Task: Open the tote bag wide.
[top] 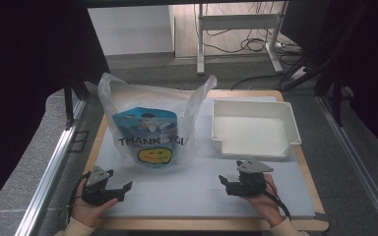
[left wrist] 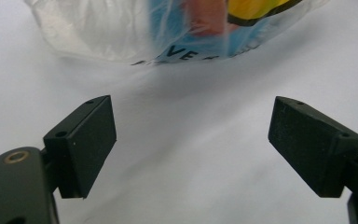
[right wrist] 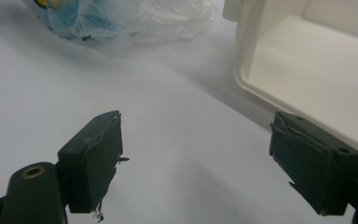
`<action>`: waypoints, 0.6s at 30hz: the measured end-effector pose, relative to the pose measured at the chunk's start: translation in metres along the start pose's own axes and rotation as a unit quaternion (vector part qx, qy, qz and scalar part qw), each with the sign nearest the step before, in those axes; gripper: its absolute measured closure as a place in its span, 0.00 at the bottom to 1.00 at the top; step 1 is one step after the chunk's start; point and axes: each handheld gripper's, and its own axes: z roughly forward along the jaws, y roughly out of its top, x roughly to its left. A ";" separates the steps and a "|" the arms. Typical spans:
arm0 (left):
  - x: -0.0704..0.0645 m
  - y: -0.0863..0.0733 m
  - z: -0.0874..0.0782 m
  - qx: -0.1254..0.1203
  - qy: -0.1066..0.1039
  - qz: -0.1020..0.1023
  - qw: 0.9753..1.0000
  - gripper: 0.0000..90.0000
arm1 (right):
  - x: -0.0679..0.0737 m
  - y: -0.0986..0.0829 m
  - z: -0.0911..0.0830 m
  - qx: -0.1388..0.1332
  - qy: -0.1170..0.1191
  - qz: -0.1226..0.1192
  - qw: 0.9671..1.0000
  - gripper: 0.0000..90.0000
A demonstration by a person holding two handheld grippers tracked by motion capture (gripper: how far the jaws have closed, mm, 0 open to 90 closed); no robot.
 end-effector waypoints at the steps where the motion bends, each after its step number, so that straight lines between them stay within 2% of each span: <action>1: 0.001 0.000 0.000 0.000 0.002 -0.001 1.000 0.17 | 0.000 0.000 0.001 0.003 0.000 -0.001 1.000 0.19; 4: 0.002 -0.001 -0.002 -0.007 0.007 -0.002 1.000 0.17 | 0.000 0.000 0.001 0.003 0.000 0.002 1.000 0.19; 8: 0.002 0.001 -0.003 -0.020 0.019 0.000 1.000 0.17 | -0.001 0.000 -0.004 -0.013 -0.007 0.014 1.000 0.21; 13: 0.002 0.004 -0.002 -0.034 0.017 0.007 0.999 0.19 | -0.003 -0.002 -0.010 -0.022 -0.010 0.020 1.000 0.23; 18: 0.001 0.005 -0.002 -0.031 0.010 0.011 0.999 0.21 | -0.006 -0.003 -0.011 -0.024 -0.016 0.023 0.999 0.24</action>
